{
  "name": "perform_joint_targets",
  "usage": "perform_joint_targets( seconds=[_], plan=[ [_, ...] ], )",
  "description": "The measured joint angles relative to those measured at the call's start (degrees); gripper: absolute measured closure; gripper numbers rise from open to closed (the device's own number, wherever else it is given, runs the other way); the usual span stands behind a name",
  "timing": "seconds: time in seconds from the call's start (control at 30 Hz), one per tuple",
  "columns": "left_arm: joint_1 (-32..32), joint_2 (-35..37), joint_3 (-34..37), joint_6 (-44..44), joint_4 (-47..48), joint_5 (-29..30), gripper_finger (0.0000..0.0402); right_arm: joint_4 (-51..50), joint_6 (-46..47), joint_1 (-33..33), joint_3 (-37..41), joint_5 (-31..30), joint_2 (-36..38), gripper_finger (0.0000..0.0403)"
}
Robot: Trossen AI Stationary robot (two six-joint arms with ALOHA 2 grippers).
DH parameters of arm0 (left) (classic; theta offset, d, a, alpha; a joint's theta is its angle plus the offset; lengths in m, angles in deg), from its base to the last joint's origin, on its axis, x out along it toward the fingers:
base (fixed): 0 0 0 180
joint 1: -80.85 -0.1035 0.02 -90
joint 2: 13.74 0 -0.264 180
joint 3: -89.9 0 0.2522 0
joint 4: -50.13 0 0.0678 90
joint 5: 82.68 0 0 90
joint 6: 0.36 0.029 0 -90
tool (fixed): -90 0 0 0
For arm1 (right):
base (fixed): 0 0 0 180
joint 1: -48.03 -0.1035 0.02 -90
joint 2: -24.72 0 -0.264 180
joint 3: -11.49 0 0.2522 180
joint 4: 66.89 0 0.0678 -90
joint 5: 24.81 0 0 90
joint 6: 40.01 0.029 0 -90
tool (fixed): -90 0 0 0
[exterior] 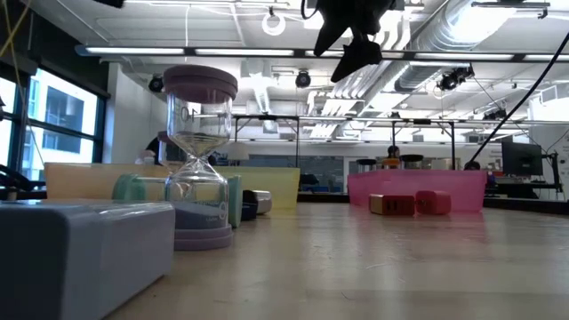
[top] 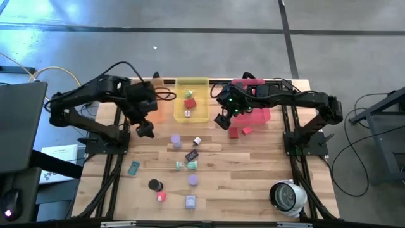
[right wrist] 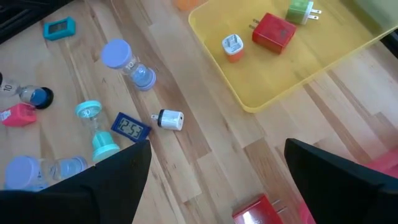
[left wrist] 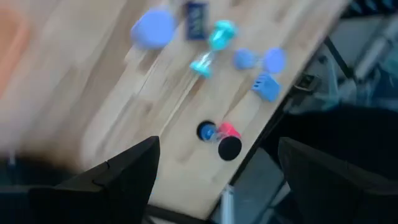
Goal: Pick & Place Office items
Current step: Put the light blue digital clock into the orange bin
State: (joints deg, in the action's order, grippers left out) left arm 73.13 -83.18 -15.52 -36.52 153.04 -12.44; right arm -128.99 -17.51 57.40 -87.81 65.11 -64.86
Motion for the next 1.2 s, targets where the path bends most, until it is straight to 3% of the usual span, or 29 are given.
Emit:
perform_joint_targets(
  seconds=[0.13, 0.63, 0.87, 1.03, 1.2],
  plan=[
    [1.63, -0.54, 0.05, -10.45, 0.48, 2.47, 0.0082, -0.04, 0.18, 0.00, 0.00, 0.07, 0.00, 0.0045],
    [18.55, -3.71, 0.05, -15.97, 0.50, 11.16, 0.0082, -0.65, 0.45, -0.10, 0.00, 1.02, 0.00, 0.0045],
    [24.47, -5.78, 0.05, -31.72, 0.90, 7.80, 0.0083, -0.81, 0.45, -1.59, 0.00, 1.88, 0.00, 0.0045],
    [29.77, -6.24, 0.76, -41.80, 0.86, 18.45, 0.0083, -0.81, 0.25, -2.66, 0.00, 1.82, 0.00, 0.0045],
    [32.17, -6.36, 3.30, -45.04, 0.81, 21.54, 0.0083, -1.17, 0.29, -3.77, 0.00, 1.65, -0.01, 0.0045]
  ],
)
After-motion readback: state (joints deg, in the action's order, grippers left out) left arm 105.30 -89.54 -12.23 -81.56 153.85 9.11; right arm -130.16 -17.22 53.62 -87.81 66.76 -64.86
